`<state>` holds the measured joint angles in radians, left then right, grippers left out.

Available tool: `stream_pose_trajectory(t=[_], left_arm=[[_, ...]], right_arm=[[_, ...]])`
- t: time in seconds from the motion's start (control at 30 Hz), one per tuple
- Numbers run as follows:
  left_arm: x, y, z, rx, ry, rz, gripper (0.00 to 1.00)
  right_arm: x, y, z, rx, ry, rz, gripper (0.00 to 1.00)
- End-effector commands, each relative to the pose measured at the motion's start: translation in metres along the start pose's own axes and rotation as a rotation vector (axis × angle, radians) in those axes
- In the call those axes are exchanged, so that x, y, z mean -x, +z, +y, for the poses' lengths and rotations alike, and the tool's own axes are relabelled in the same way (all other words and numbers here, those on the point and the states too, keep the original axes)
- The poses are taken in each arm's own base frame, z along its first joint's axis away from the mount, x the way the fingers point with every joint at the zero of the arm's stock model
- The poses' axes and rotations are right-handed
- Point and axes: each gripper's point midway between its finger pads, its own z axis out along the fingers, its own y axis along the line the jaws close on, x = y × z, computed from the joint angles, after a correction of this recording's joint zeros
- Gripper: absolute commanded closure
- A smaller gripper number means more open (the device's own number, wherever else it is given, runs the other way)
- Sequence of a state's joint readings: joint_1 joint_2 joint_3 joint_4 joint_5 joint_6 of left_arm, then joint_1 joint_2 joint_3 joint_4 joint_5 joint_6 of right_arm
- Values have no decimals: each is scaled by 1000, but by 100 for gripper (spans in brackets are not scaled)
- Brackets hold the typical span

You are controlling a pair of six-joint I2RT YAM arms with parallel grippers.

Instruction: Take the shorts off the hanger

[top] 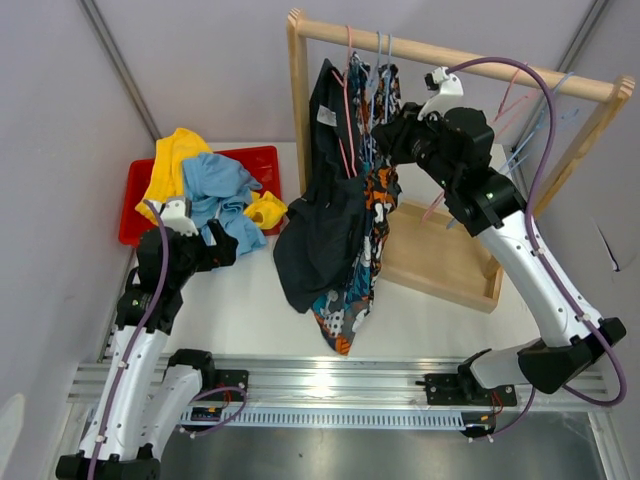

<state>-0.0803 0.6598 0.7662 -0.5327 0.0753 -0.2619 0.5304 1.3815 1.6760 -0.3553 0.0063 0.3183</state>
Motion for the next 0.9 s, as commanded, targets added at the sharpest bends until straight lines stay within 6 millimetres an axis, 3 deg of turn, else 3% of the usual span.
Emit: stream_pose_trajectory(t=[0.0,0.17,0.4,0.63,0.67,0.73,0.83,0.87], left_arm=[[15,-2,-11,-48,8,-61,1],[14,-1,-13,-59,12,-56,1],[16,-1,-13,-57,23,-58,1],[27,-10,-29,-94,35,-71,1],[39,-17,-40,-126,41,-94,1],[45,-22,-52,-154,51,-92,1],[75,-43,-91,-250,80,-128,1],[72,-48,-112,-316,104,-108,1]], right_arm=[[12,7,-1,-32,-20,-44,78],[14,3,-1,-44,-20,-52,100],[30,-20,0,-60,-30,-90,100],[55,-67,-5,-106,-56,-146,100],[56,-71,-5,-108,-58,-150,100],[60,-80,-5,-114,-60,-157,100],[67,-95,-4,-114,-51,-178,100],[71,-101,-4,-114,-42,-191,100]])
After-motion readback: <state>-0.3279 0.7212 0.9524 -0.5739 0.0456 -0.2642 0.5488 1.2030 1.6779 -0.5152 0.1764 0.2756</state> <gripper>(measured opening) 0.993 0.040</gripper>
